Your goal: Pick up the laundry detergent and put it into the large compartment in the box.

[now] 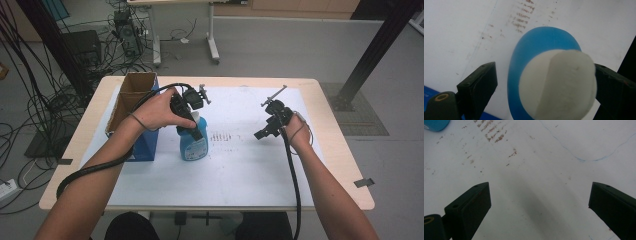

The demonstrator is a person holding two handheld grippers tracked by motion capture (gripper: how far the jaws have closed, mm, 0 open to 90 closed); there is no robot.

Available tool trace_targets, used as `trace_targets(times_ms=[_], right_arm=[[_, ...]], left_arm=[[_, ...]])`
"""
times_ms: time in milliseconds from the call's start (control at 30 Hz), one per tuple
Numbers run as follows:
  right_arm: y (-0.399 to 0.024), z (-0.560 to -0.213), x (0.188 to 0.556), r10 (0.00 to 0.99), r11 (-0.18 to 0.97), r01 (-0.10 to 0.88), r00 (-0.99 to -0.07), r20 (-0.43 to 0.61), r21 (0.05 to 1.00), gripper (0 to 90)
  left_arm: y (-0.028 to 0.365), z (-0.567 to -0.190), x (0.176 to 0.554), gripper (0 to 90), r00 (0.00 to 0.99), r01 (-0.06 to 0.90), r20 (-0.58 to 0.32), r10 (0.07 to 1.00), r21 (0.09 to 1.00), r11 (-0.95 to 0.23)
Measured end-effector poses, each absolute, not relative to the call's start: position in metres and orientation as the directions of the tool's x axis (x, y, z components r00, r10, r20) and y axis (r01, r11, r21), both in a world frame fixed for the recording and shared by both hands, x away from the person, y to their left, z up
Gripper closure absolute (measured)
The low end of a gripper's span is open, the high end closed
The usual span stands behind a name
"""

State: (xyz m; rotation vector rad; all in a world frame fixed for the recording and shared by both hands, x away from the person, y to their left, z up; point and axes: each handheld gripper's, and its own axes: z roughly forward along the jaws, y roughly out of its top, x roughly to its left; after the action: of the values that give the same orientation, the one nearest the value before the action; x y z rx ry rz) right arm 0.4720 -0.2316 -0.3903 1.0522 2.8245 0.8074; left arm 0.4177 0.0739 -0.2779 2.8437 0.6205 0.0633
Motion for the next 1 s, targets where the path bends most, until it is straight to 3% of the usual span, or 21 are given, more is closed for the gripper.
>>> trace_targets(times_ms=[1000], right_arm=[[-0.2316, -0.3882, 0.4713, 0.616, 0.642, 0.602, -0.774, 0.147, 0.475, 3.9]], left_arm=[[0.0735, -0.2764, 0.4164, 11.0, 0.910, 0.405, -0.009, 0.414, 0.231, -0.885]])
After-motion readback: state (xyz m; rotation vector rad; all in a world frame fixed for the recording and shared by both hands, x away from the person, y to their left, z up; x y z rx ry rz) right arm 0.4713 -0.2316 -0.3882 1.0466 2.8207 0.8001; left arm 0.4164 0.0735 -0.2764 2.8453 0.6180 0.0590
